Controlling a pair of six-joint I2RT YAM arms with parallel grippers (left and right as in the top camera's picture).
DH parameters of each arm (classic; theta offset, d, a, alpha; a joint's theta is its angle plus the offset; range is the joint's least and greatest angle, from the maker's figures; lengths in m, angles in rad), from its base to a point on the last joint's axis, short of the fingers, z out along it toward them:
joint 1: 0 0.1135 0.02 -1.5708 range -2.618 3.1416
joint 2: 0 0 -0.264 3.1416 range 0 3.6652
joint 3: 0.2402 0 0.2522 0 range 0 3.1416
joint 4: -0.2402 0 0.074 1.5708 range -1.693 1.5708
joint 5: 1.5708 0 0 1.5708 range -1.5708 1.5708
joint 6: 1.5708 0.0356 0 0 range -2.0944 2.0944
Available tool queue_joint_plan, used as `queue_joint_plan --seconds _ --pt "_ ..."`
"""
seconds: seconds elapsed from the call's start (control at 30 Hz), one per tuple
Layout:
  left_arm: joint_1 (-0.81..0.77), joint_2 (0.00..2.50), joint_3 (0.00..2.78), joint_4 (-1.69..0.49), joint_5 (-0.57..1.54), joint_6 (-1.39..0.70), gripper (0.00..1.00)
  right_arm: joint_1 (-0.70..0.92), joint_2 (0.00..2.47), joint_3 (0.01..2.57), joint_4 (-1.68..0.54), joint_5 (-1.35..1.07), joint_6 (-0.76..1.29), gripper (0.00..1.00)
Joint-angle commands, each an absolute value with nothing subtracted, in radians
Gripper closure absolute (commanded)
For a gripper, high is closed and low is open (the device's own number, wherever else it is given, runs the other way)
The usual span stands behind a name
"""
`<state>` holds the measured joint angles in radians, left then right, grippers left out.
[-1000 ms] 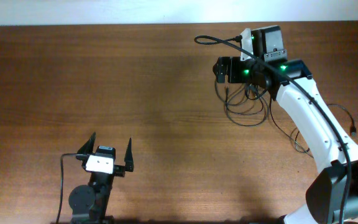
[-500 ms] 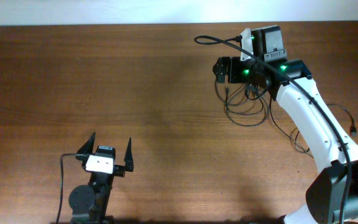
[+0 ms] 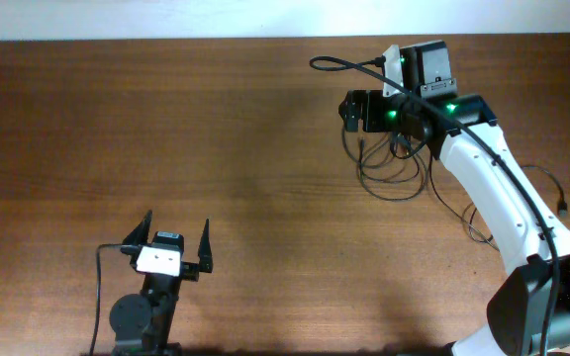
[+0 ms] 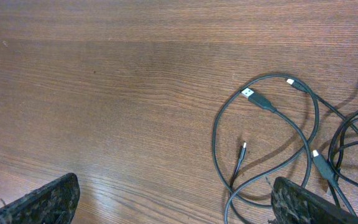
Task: Untangle cables
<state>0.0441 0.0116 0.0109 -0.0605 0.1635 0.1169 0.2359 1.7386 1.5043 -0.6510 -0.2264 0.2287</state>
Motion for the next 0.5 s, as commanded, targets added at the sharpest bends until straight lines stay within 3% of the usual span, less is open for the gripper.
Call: queue_joint_plan --seconds 0.0,0.47 --pt "0.04 0.006 0.009 -0.068 0.149 0.137 0.01 0.234 1.742 1.505 -0.651 -0.224 0.224 0.02" --pt "0.04 0.006 0.009 -0.068 0.149 0.137 0.01 0.235 1.725 1.505 -0.651 -0.224 0.224 0.02"
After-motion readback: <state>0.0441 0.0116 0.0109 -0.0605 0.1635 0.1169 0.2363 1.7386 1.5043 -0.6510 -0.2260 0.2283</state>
